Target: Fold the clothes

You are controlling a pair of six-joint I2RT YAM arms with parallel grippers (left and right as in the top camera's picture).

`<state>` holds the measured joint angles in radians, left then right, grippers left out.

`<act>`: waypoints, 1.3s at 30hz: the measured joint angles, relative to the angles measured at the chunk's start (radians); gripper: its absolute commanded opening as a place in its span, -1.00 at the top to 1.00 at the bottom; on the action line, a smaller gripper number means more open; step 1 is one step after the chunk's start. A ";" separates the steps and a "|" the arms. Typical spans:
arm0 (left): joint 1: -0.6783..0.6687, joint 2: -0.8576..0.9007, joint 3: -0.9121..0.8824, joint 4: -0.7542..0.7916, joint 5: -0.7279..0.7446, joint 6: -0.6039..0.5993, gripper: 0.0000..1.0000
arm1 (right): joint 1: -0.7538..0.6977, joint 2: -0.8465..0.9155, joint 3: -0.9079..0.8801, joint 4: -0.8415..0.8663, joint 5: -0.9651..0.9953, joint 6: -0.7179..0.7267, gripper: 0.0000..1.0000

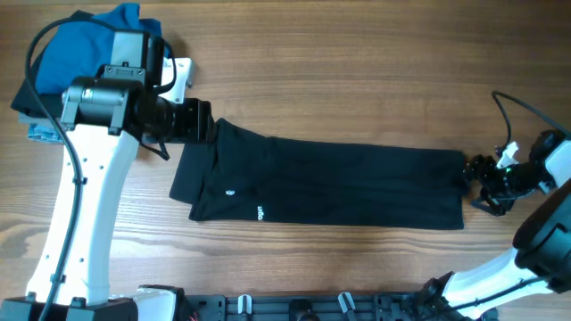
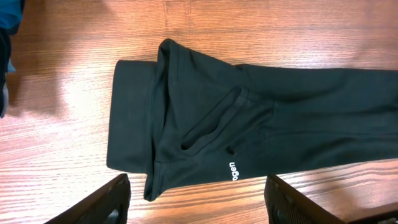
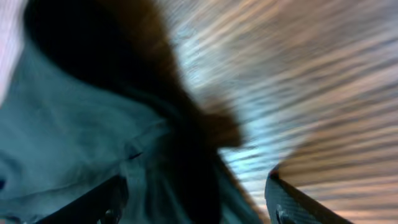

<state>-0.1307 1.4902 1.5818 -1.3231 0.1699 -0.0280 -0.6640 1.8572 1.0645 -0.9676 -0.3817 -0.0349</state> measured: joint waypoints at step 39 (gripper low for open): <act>0.000 0.001 0.000 -0.079 -0.098 0.000 -0.21 | 0.852 -0.180 0.180 -0.140 0.118 0.336 0.19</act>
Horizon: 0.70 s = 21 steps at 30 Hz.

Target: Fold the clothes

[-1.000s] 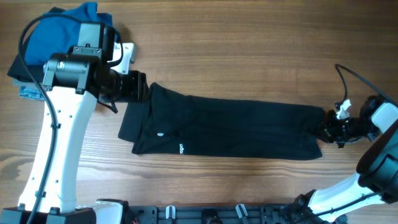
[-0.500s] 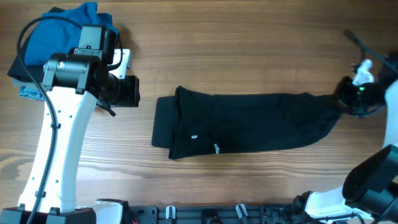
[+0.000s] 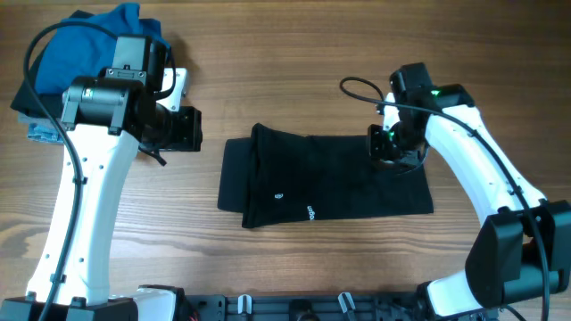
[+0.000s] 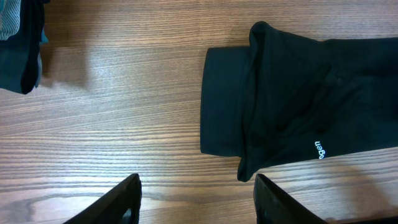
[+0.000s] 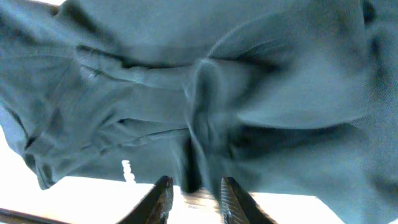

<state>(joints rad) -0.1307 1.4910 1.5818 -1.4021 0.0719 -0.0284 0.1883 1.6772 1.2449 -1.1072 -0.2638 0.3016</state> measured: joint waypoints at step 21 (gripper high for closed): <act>0.000 -0.001 0.000 0.053 0.000 0.000 -0.33 | -0.060 0.057 -0.192 0.037 -0.200 -0.348 0.31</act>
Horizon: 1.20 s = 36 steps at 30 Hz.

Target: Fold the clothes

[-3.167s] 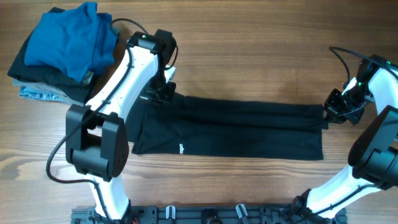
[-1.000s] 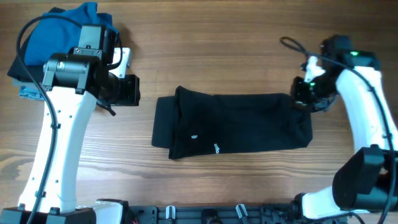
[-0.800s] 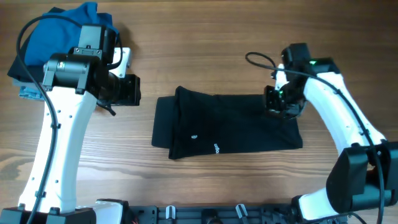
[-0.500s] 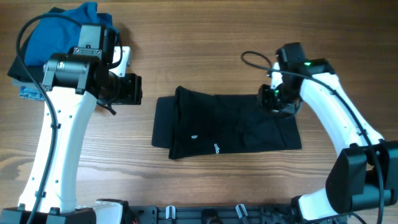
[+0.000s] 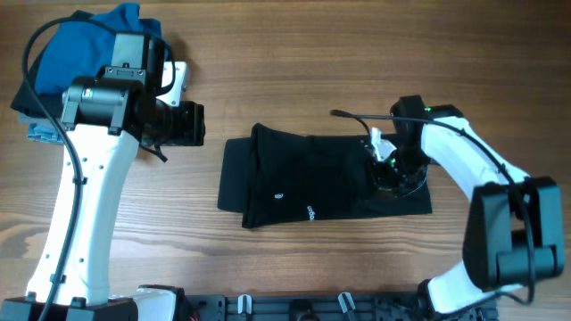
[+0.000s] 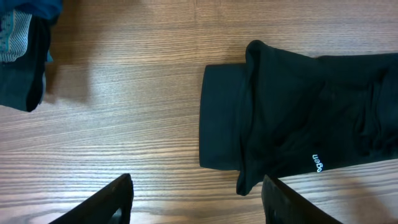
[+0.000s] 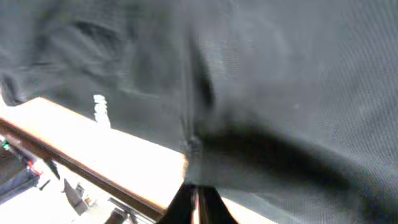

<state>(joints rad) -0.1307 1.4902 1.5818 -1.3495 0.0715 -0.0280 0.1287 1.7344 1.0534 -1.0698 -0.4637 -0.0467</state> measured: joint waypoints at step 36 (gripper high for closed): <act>0.000 0.000 -0.001 0.008 0.000 0.000 -0.38 | 0.037 -0.024 0.011 0.370 0.170 0.113 0.92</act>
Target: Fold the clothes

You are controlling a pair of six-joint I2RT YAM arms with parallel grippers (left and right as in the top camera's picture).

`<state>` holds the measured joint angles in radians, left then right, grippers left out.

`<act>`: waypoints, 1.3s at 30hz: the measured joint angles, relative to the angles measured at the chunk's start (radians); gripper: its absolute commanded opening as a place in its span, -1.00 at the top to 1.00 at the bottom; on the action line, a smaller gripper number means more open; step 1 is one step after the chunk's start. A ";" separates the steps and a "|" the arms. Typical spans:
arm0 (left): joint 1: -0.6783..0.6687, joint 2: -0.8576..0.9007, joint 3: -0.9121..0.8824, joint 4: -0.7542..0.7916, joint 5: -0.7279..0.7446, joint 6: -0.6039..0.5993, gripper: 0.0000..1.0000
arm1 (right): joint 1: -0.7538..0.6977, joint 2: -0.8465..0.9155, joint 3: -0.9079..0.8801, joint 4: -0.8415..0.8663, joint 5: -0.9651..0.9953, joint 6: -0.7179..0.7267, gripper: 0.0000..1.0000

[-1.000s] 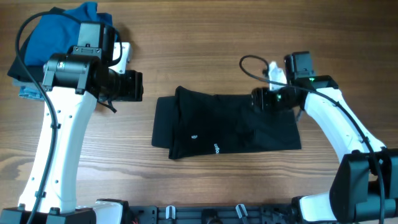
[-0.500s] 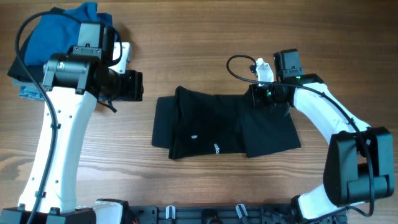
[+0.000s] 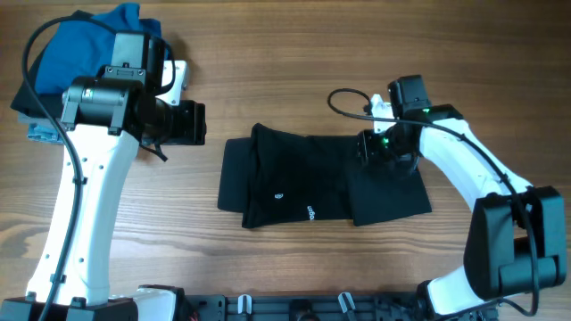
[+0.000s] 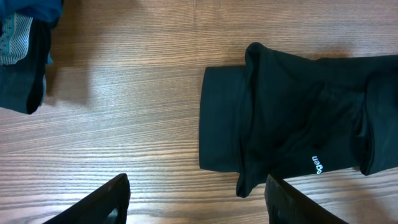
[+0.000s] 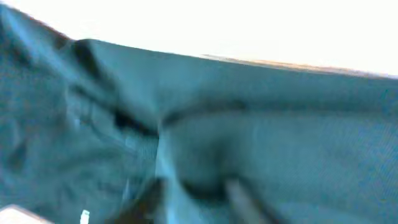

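Note:
Black pants (image 3: 312,183) with a small white logo lie folded to half length at mid-table; the waist end (image 4: 224,118) shows in the left wrist view. My left gripper (image 3: 192,125) hovers open left of the waist, nothing between its fingers (image 4: 115,199). My right gripper (image 3: 373,147) is over the pants' upper edge right of centre. Its wrist view is blurred, but the fingers (image 5: 152,196) stand apart over dark fabric (image 5: 280,143).
A pile of blue clothes (image 3: 85,40) sits at the back left corner behind the left arm. The wooden table (image 3: 294,71) stretches on all sides of the pants. The right arm's cable (image 3: 343,94) loops above the pants.
My right gripper was low on the pants' right part with its jaws shut; now it is higher, over their upper edge, with the fingers apart. The left arm and the pants have not moved.
The pants lay at full length, my right gripper at the leg ends on the far right. Then they lay at half length and further right, the right gripper over the doubled part. It was then shut low on the fabric, and now stands open above it.

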<state>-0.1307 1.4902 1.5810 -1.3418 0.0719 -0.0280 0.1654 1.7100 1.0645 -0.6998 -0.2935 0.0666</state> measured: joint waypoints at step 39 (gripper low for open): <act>0.000 0.000 0.000 -0.053 0.121 -0.004 -0.07 | 0.172 -0.158 -0.259 -0.027 0.104 0.305 0.91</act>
<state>-0.1307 1.4902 1.5810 -1.3945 0.1928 -0.0319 0.3378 1.5520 0.8055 -0.7269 -0.1898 0.3717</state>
